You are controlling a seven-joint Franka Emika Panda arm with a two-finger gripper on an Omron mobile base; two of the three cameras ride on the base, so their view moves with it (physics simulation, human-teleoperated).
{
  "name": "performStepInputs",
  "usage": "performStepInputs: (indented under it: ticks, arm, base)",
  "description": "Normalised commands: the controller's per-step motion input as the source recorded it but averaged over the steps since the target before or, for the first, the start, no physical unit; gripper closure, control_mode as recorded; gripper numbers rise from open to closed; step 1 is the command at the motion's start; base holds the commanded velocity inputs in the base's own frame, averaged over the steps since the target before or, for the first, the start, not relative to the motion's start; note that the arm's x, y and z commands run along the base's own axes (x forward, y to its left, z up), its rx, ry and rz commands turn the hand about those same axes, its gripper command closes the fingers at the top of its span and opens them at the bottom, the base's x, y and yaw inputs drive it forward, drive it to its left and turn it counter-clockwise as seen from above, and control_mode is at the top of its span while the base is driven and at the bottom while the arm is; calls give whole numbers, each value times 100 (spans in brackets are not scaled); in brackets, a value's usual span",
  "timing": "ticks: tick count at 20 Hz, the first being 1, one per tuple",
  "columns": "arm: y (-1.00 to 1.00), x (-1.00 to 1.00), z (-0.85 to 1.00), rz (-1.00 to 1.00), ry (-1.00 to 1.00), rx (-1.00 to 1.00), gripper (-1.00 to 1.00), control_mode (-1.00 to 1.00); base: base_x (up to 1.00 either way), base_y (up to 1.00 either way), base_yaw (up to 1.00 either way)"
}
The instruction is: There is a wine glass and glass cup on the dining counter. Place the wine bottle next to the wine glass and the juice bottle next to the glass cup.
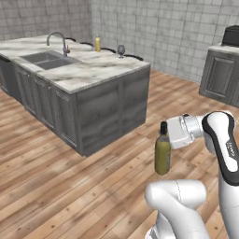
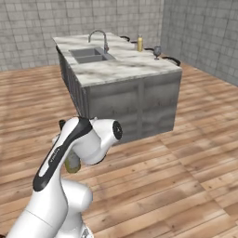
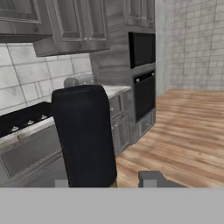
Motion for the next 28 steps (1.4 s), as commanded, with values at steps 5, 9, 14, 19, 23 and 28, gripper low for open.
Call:
performStepInputs:
  ticks: [5, 9, 14, 19, 23, 28]
  arm:
    - [0, 0, 0, 0, 0, 0, 100, 100]
    - [0, 0, 0, 0, 0, 0, 100, 100]
    - [0, 0, 0, 0, 0, 0, 100, 100]
    - [0, 0, 0, 0, 0, 0, 100, 100]
    - [0, 0, 0, 0, 0, 0, 100, 100]
    - [0, 0, 0, 0, 0, 0, 100, 100]
  base:
    - [93, -23, 0]
    - [94, -31, 0]
    - [94, -38, 0]
    - [94, -40, 1]
    - [94, -41, 2]
    - [94, -40, 3]
